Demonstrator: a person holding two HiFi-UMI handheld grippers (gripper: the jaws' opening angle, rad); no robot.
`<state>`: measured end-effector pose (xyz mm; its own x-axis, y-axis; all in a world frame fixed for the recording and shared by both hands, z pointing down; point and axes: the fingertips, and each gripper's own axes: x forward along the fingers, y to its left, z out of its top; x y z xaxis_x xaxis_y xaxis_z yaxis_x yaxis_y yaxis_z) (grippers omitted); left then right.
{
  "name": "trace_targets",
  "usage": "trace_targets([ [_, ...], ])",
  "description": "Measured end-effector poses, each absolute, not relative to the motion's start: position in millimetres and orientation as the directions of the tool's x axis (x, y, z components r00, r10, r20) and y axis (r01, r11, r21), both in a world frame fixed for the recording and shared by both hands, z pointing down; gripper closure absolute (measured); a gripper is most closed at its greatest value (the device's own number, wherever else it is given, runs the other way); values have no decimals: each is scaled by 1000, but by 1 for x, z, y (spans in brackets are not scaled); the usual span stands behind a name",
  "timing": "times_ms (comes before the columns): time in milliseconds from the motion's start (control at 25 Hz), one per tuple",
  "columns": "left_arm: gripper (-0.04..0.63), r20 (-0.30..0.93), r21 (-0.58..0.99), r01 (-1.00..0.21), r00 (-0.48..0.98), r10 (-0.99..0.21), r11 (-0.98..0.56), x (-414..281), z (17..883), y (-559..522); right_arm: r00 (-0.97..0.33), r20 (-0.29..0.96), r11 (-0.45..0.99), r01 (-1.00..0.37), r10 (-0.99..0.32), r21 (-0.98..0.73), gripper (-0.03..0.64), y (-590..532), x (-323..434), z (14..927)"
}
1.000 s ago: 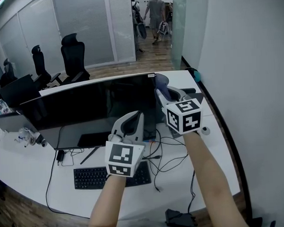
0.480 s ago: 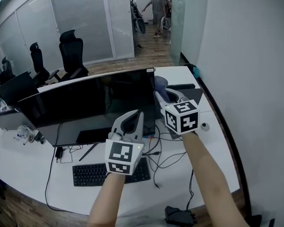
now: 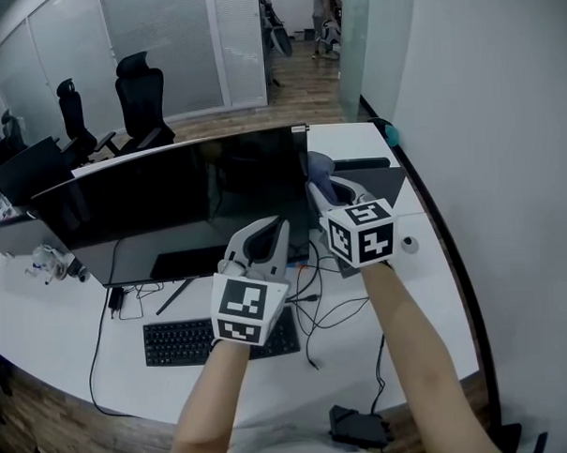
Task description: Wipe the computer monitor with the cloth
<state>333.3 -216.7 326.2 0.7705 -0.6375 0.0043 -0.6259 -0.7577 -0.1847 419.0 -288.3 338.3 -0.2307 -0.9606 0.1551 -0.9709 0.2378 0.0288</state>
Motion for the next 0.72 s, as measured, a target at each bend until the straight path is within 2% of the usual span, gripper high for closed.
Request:
trace_targets([
  [720,589,51,-164,-623,769,-637,-765,336,351,-213,-230,221,233,-972,-948,-13,549,-282,418,382],
])
